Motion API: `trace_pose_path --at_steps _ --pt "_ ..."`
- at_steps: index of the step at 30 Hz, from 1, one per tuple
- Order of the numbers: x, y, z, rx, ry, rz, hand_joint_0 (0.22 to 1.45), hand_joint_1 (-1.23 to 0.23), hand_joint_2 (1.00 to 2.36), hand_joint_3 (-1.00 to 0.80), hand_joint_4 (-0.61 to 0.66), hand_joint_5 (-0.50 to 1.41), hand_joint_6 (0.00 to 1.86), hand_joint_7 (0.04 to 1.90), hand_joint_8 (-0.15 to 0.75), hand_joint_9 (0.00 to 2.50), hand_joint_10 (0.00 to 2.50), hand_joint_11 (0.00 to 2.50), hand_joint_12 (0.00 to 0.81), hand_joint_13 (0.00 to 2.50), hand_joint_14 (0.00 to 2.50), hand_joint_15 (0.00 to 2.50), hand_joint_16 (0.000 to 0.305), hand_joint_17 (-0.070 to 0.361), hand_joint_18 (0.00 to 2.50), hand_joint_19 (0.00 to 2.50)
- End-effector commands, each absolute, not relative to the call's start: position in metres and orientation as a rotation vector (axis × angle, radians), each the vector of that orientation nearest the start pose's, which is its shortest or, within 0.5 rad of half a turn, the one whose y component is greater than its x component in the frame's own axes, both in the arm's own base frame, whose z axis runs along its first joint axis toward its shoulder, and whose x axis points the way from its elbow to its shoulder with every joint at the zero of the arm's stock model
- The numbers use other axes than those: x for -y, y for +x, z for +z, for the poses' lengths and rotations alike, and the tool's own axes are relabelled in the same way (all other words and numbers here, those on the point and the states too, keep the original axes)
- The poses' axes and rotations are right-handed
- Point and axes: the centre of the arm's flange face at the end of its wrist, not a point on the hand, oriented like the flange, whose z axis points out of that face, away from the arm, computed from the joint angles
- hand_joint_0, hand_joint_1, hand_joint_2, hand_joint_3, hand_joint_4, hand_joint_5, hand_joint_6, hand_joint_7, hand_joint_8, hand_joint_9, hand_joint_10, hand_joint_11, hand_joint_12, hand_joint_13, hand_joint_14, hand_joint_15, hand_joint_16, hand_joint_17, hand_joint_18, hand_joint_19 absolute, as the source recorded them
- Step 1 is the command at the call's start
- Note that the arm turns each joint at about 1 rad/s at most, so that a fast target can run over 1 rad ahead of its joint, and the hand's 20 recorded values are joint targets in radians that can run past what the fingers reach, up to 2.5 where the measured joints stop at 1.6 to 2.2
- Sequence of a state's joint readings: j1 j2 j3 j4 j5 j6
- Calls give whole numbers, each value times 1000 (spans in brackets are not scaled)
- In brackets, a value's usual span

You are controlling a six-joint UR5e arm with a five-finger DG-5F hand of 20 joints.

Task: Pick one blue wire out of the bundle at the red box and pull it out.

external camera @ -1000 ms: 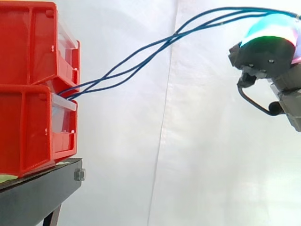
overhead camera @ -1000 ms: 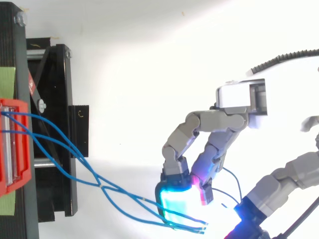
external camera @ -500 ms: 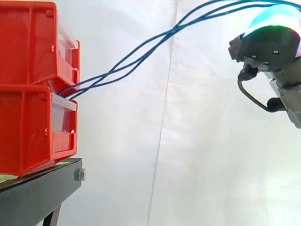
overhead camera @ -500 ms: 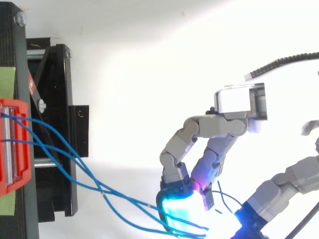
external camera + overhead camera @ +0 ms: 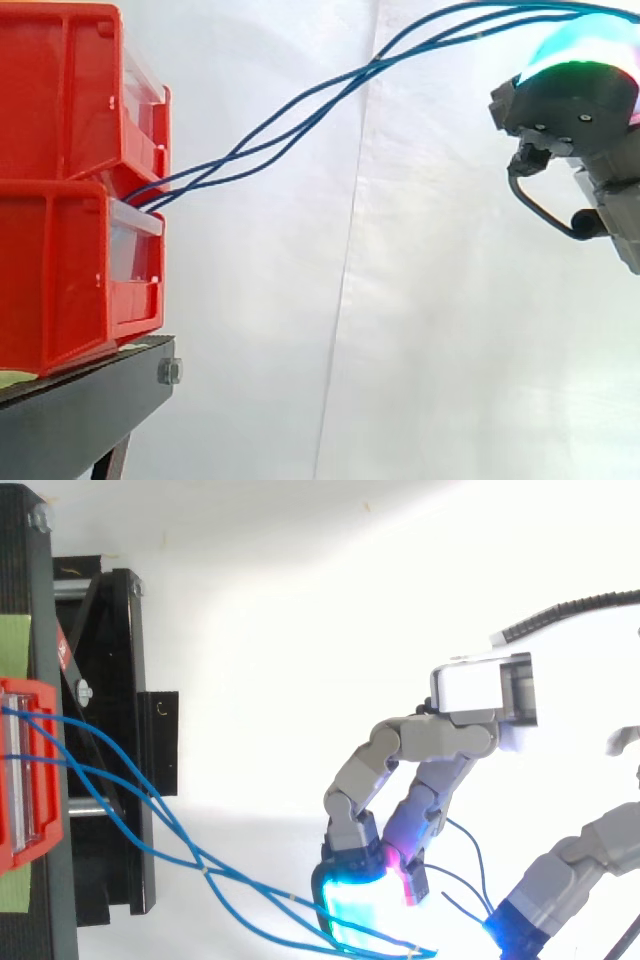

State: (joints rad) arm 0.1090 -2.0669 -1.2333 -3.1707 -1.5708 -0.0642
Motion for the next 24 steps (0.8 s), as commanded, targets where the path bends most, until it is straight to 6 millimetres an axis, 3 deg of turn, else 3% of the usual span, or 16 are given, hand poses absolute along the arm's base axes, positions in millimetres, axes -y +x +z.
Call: trace_pose_path --at_steps 1,3,5,13,19,20,24 --pt "60 679 358 -1464 1230 1145 524 -845 1000 -500 199 -134 960 971 379 939 10 798 460 875 16 494 57 128 892 440" --pt "60 679 358 -1463 1229 1145 578 -823 1000 -500 189 -114 948 1052 373 991 11 804 446 889 15 495 54 121 891 459" --pt "60 680 357 -1464 1230 1145 616 -834 1008 -390 170 -95 938 1134 369 1041 12 796 436 907 16 505 52 117 906 463" --pt "60 680 357 -1470 1224 1149 613 -882 1010 -141 129 -80 946 1149 419 1133 9 796 490 993 14 507 62 140 1034 422" --pt "61 679 357 -1473 1217 1142 658 -911 1015 -242 145 -131 968 1059 362 1006 13 822 447 921 16 507 53 120 940 449" --pt "60 680 357 -1476 1213 1141 675 -923 1011 -331 172 -138 970 1017 362 996 13 822 443 905 16 505 53 120 931 437" --pt "60 679 357 -1489 1189 1115 646 -938 1004 -434 187 -143 965 976 360 990 12 828 444 902 17 514 53 120 926 445"
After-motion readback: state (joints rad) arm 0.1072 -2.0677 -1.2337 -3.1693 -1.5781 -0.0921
